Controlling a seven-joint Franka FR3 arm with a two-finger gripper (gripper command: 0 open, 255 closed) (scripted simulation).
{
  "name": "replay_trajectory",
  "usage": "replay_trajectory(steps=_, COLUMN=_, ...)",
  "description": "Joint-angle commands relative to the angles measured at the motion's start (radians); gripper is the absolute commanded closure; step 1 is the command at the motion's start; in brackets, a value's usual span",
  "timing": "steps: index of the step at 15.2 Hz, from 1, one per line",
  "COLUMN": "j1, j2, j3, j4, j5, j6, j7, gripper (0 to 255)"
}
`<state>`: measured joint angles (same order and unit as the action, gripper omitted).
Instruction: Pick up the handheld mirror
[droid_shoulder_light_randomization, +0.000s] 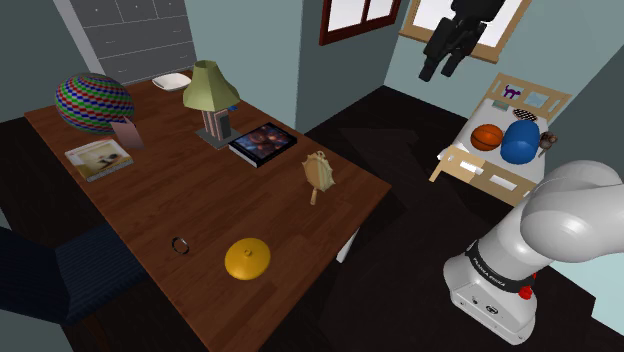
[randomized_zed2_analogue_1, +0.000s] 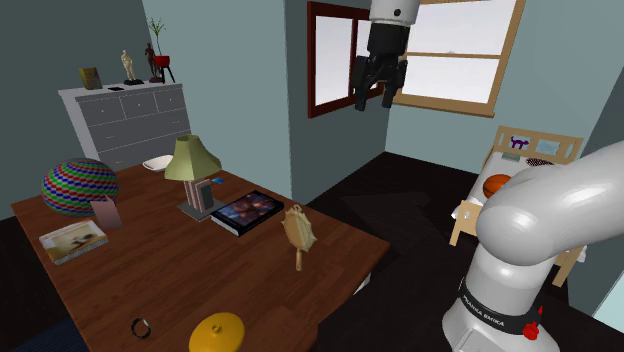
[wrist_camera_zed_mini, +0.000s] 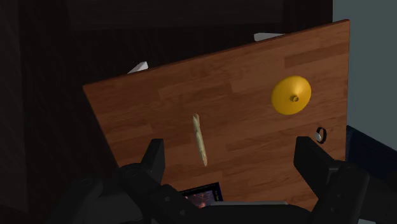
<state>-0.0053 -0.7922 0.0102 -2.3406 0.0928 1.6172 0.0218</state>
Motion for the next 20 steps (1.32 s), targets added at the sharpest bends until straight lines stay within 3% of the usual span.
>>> replay_trajectory(steps=1, j1=0.0, j2=0.0, j3=0.0, j4=0.0, j5=0.0, j6=0.0, j7=0.0, gripper=0)
replay_trajectory(steps=11, j1=0.016, j2=0.113, j3=0.0, j4=-0.255, j5=0.001, j6=0.439, j7=-0.08, gripper=0)
replay_trajectory(steps=20, j1=0.041, j2=0.398, j3=-0.01, j4=-0.339, j5=0.023, j6=0.871, j7=-0.164, gripper=0)
